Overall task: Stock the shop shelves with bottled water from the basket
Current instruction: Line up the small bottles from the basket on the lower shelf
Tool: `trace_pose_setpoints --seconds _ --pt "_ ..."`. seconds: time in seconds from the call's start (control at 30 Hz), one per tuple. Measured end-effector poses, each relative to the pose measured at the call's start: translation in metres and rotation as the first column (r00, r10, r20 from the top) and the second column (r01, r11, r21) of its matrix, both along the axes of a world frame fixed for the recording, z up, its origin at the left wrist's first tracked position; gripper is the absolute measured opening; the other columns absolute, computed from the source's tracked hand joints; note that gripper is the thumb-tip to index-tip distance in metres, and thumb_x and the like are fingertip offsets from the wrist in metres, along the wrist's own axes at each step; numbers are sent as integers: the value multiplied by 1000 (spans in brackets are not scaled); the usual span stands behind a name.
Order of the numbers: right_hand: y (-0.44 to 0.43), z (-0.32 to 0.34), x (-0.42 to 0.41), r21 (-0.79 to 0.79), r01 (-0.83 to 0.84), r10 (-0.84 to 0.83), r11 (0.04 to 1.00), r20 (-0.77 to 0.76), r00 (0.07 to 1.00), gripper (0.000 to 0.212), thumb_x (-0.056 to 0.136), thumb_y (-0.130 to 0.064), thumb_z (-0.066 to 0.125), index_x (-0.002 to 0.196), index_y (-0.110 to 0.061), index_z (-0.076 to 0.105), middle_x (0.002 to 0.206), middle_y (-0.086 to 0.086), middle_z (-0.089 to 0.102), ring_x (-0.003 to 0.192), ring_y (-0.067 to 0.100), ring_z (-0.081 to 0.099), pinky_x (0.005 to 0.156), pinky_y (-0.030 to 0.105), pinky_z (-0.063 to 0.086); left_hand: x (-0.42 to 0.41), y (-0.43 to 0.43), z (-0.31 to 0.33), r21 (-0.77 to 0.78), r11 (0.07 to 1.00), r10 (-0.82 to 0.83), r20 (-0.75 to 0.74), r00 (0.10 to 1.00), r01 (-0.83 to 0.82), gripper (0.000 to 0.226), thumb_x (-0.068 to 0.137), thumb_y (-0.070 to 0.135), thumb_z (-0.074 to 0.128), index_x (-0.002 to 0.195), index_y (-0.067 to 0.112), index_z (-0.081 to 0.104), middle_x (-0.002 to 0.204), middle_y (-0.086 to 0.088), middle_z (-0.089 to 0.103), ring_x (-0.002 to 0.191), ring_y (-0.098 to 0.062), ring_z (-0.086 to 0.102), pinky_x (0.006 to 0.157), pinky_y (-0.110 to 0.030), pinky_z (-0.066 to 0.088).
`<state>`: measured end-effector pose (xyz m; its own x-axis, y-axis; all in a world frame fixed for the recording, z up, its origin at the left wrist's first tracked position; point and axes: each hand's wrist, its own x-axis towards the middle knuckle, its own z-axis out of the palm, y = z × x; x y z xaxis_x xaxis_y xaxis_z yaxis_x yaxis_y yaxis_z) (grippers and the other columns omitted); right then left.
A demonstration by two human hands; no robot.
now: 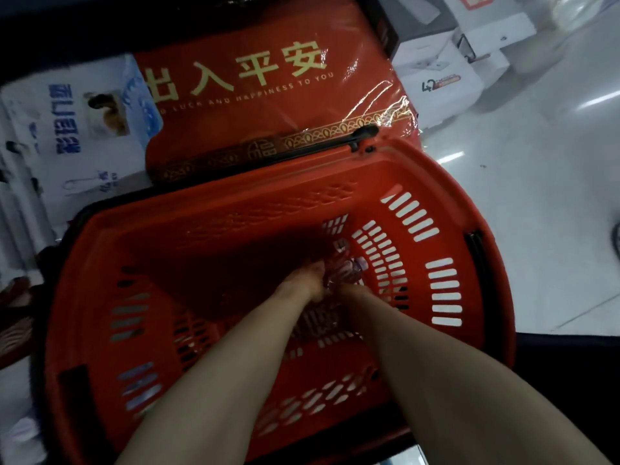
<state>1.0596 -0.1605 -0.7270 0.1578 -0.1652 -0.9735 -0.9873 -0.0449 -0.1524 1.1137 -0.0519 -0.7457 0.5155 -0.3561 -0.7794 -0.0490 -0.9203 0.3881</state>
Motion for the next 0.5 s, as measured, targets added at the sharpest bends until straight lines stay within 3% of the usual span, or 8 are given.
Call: trace_pose_setpoints --seconds 0.07,0.17,0.3,0.4,0.5 --pt "5 10 6 -38 -79 80 996 25 996 51 106 -41 51 149 -14 49 144 10 60 130 29 61 101 33 50 -3 -3 -6 10 1000 -5 2 1000 5 76 93 28 72 160 25 36 170 -19 17 154 -37 30 124 -40 31" --pt "5 17 8 -36 -67 69 997 68 995 45 113 -18 39 154 0 39 158 15 45 146 30 43 108 28 41 -6 -3 -15 40 999 -17 6 1000 17 85 97 22 69 165 26 19 172 -20 6 158 -37 20 127 -38 24" --pt "-2 -8 8 -71 -213 216 975 44 975 59 105 -40 56 154 -10 43 146 17 56 129 34 59 103 42 53 -7 -1 -14 36 996 82 2 997 -82 78 95 23 72 161 15 31 167 -18 30 152 -33 35 122 -35 32" --pt "-6 14 13 -83 -242 250 967 99 963 50 105 -25 56 151 -4 46 148 16 54 135 34 53 97 33 49 -8 12 -9 43 989 145 -10 989 -144 77 89 30 74 157 16 39 158 -15 47 143 -31 49 117 -35 42" --pt "-10 34 21 -120 -285 305 951 207 930 47 108 -17 48 153 -3 43 159 19 42 147 35 39 118 39 35 -10 31 10 45 974 220 17 975 -221 69 84 33 74 145 11 52 145 -17 58 134 -34 57 109 -35 49"
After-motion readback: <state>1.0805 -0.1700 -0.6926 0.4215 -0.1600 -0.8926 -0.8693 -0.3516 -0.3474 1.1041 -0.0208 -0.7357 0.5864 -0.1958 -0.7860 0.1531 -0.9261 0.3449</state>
